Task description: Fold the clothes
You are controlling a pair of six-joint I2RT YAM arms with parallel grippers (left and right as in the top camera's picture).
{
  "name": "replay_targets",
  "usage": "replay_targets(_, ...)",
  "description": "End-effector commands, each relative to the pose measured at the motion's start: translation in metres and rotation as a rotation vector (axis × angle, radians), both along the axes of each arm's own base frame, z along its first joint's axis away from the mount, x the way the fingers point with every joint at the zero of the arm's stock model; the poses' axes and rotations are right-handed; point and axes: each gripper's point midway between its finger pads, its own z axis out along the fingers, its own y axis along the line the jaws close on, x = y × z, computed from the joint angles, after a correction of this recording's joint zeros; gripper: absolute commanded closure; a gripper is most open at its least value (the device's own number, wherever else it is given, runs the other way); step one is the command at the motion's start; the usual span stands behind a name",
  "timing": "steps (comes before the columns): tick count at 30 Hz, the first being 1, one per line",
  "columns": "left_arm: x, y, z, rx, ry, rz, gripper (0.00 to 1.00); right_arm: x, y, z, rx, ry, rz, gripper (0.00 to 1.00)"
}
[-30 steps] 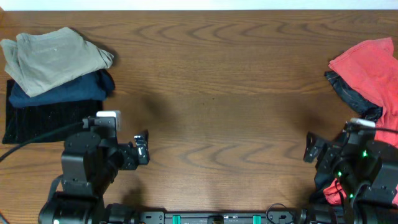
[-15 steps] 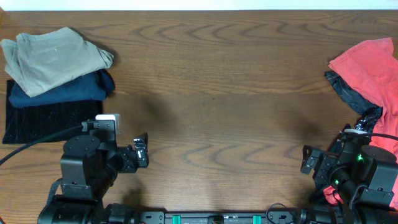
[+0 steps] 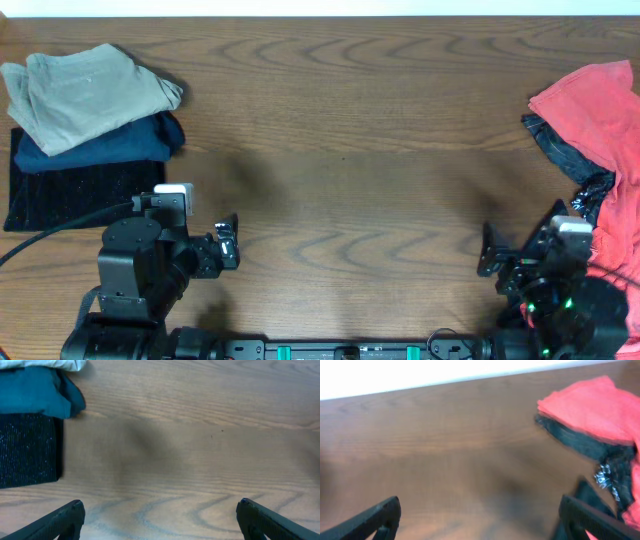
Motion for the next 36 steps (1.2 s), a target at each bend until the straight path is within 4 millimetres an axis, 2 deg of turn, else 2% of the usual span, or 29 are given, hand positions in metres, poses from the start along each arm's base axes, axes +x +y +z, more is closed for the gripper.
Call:
replay_targets(1,0.0,0.002,-0.001,0.006,0.003,0.011,0.02,0.005,0.005,-0.016,-0.038,-0.077,0.041,0.01)
replay_targets(8,0.0,0.002,-0.001,0.006,0.003,0.011,0.02,0.034,0.011,-0.023,-0.04,-0.298,0.066,0.01)
replay_targets(15,0.0,0.002,-0.001,0.006,0.003,0.011,0.02,0.052,0.014,-0.03,-0.094,-0.434,0.082,0.01)
replay_targets(21,0.0,0.002,-0.001,0.006,0.003,0.011,0.02,0.056,0.017,-0.068,-0.092,-0.351,0.103,0.01)
replay_targets(36,0.0,0.002,-0.001,0.006,0.003,0.011,0.02,0.056,0.017,-0.067,-0.092,-0.355,0.105,0.01)
